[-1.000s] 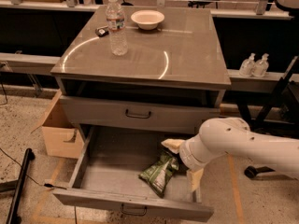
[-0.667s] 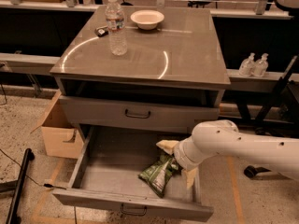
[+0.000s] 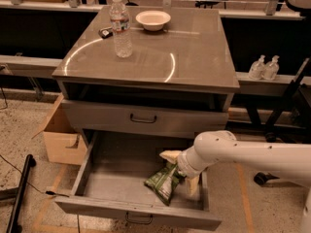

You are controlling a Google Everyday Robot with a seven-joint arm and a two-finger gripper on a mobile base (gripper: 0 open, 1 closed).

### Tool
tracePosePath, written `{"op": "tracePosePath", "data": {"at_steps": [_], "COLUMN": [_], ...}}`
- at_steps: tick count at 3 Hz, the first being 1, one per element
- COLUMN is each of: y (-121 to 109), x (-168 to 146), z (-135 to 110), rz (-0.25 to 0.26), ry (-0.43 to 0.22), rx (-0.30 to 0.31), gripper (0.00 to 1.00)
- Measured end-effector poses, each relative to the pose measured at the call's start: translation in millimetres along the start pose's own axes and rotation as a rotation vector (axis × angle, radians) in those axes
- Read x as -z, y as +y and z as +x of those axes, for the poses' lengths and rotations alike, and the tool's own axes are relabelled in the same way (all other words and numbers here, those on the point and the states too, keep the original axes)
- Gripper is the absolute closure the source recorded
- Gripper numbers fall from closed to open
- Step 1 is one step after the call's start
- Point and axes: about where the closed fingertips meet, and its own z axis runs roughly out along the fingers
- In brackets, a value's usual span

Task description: Pick green jalapeno chip bag from middle drawer and place on counter

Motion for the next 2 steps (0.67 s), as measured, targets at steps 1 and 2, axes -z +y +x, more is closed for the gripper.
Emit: {"op": "tracePosePath", "data": {"at_steps": [1, 2], "y": [6, 3], "x": [-32, -55], "z": [9, 10], "rz": [-0.013, -0.012], "ry": [-0.040, -0.081], "rx": [-0.006, -0.009], "gripper": [0.00, 0.00]}}
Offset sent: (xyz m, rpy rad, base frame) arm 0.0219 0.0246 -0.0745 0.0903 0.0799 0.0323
